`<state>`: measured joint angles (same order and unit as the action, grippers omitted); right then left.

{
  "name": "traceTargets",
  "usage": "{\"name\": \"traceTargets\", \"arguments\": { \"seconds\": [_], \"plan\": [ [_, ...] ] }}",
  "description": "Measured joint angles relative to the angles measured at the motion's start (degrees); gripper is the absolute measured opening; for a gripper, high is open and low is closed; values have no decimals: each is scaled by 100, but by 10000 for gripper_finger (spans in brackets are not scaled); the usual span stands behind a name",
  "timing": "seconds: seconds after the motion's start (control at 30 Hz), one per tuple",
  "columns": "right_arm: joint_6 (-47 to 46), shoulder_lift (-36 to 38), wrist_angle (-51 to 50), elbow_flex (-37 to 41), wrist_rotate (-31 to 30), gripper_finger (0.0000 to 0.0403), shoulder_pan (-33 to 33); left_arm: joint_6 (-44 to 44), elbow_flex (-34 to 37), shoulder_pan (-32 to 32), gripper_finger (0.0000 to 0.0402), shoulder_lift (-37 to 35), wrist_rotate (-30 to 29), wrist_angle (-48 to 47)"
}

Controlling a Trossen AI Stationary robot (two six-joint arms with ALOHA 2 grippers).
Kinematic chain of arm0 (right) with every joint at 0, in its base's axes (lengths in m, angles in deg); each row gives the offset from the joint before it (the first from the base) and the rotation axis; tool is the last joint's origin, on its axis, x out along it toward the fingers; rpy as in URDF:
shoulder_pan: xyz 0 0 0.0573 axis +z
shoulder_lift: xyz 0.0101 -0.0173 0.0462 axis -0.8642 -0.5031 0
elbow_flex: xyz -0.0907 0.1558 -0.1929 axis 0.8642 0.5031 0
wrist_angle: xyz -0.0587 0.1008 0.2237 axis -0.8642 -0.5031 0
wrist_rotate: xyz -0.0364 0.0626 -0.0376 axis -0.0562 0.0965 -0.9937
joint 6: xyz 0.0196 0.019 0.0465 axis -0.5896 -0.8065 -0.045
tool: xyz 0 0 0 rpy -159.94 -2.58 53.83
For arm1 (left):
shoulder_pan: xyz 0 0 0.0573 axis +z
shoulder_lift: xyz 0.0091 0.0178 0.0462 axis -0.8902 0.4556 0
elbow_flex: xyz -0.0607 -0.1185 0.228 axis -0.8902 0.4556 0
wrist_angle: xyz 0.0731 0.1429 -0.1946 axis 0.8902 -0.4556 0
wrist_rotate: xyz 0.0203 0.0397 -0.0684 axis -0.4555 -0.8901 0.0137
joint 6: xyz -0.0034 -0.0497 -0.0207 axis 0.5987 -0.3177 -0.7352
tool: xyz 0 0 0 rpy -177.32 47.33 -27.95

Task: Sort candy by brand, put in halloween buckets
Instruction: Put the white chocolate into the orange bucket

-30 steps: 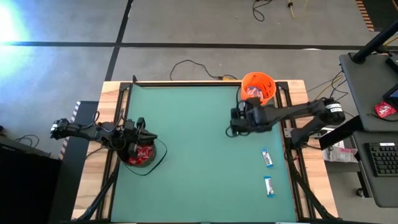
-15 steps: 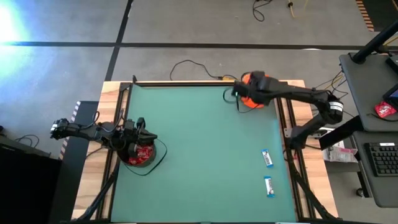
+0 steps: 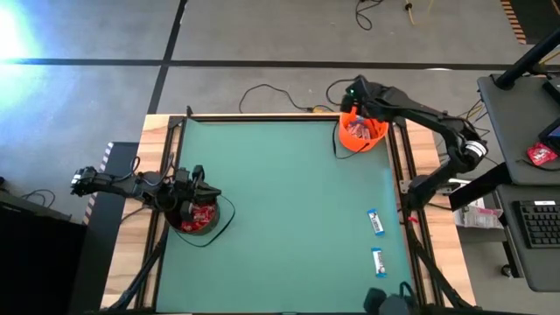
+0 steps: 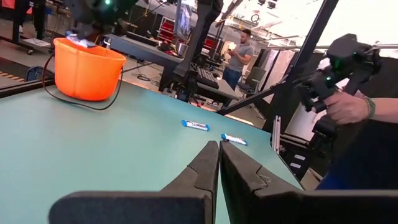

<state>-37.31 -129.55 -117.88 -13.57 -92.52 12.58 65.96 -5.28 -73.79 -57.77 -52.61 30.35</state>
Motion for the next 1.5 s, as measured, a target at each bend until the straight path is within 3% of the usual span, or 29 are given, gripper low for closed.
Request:
{"name": "traceTargets", "arguments": {
  "seconds": [0.1, 0.27, 0.53, 0.93, 1.1, 1.3, 1.5],
  "plan": [
    [98, 0, 323, 163, 402, 15, -136, 0, 1, 1, 0, 0, -1, 0],
    [-110, 0, 302, 450, 435, 39, -152, 0, -1, 2, 0, 0, -1, 0],
    [-335, 4, 173, 869, 841, 114, -135, 0, 0, 1, 0, 0, -1, 1],
    [-776, 817, -1031, 98, -137, 189, 563, 0, -1, 0, 0, 0, -1, 2],
    [-2103, 1390, -2336, 178, -381, 192, 1655, 0, 0, 0, 0, 0, -1, 2],
    [-4148, 1697, -3074, 515, -527, 192, 3743, 0, 0, 1, 0, 0, -1, 0],
    [-6517, 1545, -3517, 920, -317, 192, 5789, 0, 0, 0, 0, 1, -1, 0]
  ]
}}
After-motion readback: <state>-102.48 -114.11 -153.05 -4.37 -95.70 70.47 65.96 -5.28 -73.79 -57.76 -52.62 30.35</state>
